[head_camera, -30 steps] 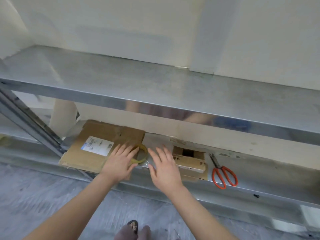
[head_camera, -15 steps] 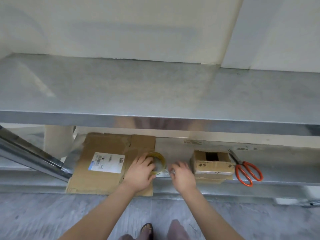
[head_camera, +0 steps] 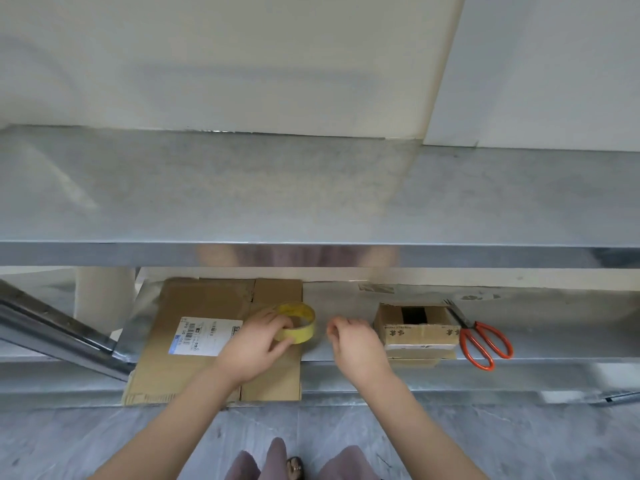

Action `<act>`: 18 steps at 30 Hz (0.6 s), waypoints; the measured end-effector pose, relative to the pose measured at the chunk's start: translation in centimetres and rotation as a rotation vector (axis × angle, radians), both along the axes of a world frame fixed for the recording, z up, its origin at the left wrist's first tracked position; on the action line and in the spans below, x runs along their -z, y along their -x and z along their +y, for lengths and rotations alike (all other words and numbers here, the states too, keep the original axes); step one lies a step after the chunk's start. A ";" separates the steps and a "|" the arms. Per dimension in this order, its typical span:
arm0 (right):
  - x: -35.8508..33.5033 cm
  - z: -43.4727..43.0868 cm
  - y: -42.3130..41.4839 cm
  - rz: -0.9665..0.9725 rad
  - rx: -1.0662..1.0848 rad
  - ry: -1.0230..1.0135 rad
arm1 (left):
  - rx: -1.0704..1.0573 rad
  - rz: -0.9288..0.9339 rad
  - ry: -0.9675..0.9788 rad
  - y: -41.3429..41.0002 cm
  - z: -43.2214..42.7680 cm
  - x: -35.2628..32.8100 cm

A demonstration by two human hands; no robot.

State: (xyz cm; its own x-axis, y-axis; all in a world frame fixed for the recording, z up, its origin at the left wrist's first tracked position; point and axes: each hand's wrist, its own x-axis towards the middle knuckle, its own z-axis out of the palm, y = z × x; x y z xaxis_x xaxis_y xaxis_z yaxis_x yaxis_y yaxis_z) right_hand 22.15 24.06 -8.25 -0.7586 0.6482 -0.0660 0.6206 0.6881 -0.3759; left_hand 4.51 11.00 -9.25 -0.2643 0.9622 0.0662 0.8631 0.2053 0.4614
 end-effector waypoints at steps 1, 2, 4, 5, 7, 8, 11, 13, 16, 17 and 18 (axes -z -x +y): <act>-0.7 0.1 -0.5 0.004 0.012 -0.002 | -0.001 -0.012 -0.023 -0.6 -0.1 -0.7; -1.5 0.4 -1.1 0.015 0.025 0.001 | -0.003 -0.023 -0.049 -1.3 0.0 -1.5; -3.0 1.0 -2.6 0.065 0.042 0.003 | -0.012 -0.053 -0.102 -3.0 0.3 -3.0; -3.8 1.4 -3.4 0.093 0.050 0.000 | -0.011 -0.068 -0.119 -3.8 0.6 -3.8; -5.2 2.4 -5.2 0.127 0.064 -0.002 | -0.002 -0.083 -0.134 -5.4 1.3 -5.2; -5.9 3.1 -6.2 0.132 0.067 0.010 | 0.004 -0.087 -0.138 -6.2 1.8 -5.8; -7.6 5.4 -9.3 0.154 0.071 0.156 | -0.005 -0.059 -0.140 -8.6 3.5 -7.2; -8.3 6.5 -11.3 0.178 0.060 0.243 | -0.030 -0.021 -0.119 -9.9 4.8 -7.9; -8.9 8.2 -13.9 0.218 0.037 0.296 | -0.057 0.076 -0.113 -11.7 6.6 -8.8; -9.0 8.9 -14.7 0.231 0.037 0.301 | -0.057 0.091 -0.111 -12.5 7.1 -9.0; -9.1 9.6 -15.5 0.239 0.042 0.307 | -0.053 0.087 -0.098 -13.3 7.5 -9.2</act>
State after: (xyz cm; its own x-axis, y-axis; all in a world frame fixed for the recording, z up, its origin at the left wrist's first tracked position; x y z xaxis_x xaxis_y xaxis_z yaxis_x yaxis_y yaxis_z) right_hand 37.70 33.63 0.84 -0.7493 0.6565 -0.0866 0.5159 0.4968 -0.6979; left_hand 17.82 18.50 -0.05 -0.3033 0.9350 0.1840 0.8901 0.2090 0.4049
